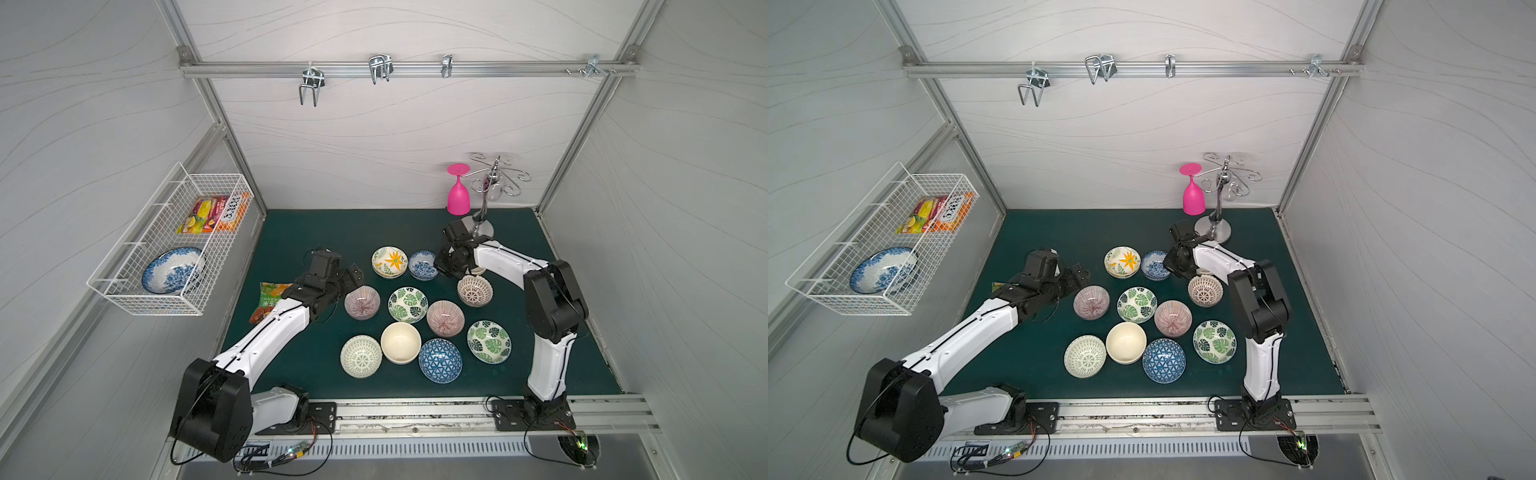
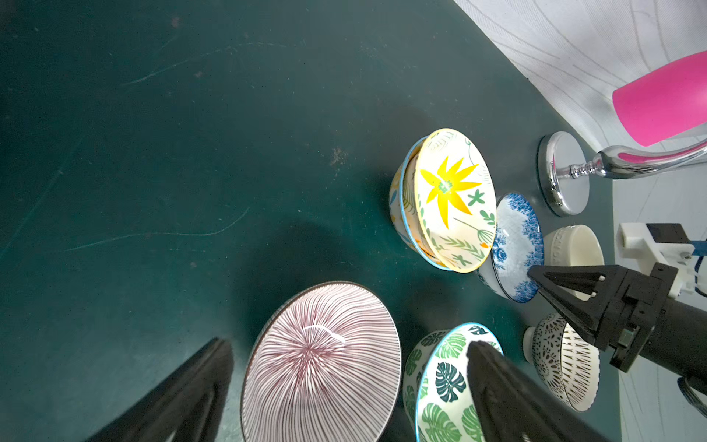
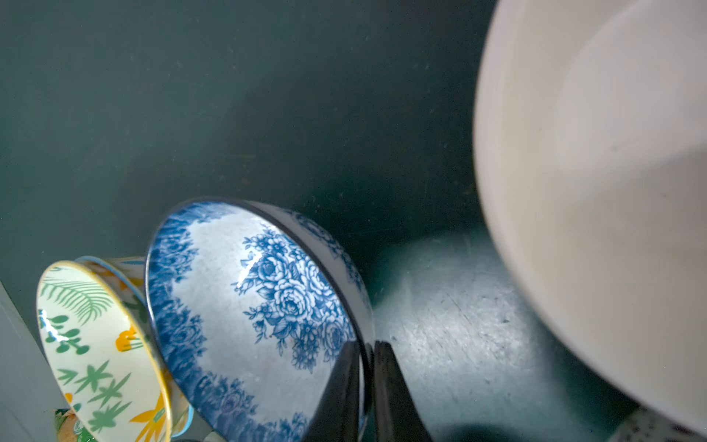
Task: Stack the bowls
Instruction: Move the bowl to the center of the board.
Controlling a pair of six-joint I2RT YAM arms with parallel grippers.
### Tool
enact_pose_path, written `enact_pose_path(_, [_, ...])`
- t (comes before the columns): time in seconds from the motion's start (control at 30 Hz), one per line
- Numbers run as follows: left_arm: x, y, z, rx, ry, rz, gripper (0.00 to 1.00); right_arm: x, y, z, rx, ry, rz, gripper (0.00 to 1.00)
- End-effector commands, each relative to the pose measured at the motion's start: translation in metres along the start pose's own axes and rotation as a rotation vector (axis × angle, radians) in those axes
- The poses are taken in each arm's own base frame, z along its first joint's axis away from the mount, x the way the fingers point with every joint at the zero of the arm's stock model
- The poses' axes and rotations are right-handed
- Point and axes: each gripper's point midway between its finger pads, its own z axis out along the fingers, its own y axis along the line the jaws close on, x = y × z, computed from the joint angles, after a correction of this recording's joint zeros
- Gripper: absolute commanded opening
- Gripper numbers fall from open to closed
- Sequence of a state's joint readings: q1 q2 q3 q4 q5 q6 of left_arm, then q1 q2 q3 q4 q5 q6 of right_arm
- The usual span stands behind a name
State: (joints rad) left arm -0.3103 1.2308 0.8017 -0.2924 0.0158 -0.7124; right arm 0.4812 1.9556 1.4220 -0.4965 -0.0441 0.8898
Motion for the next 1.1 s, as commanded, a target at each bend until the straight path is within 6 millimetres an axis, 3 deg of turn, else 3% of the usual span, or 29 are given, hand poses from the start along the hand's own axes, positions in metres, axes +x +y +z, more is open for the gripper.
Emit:
enact_pose_path(0.0, [-0.008,-0.006,-0.002,0.031,-0.030,-0.010,1.00,-0.002,0.011,0.008,-0.044,0.014,-0.012,0.11])
enact_pose_path(0.27, [-0.009,-0.006,-0.001,0.032,-0.030,-0.015,0.99,0.000,0.019,0.005,-0.008,-0.007,-0.077,0.10])
enact_pose_path(0.5, [-0.009,-0.004,0.000,0.028,-0.029,-0.019,0.99,-0.008,0.015,-0.012,0.043,-0.070,-0.118,0.09])
enact_pose_path(0.7, [-0.008,-0.003,0.000,0.026,-0.025,-0.021,0.99,-0.004,0.023,-0.003,0.014,-0.038,-0.133,0.11])
enact_pose_path(0.77, [-0.009,-0.004,0.000,0.029,-0.026,-0.021,1.00,-0.002,0.026,-0.002,0.007,-0.030,-0.140,0.18])
enact_pose_path(0.97, [-0.008,-0.006,0.002,0.039,-0.018,-0.014,1.00,-0.006,0.035,-0.020,-0.008,-0.065,-0.173,0.63])
enact_pose_path(1.07, [-0.008,-0.006,0.003,0.042,-0.016,-0.010,1.00,-0.010,0.038,-0.040,-0.015,-0.093,-0.191,0.70])
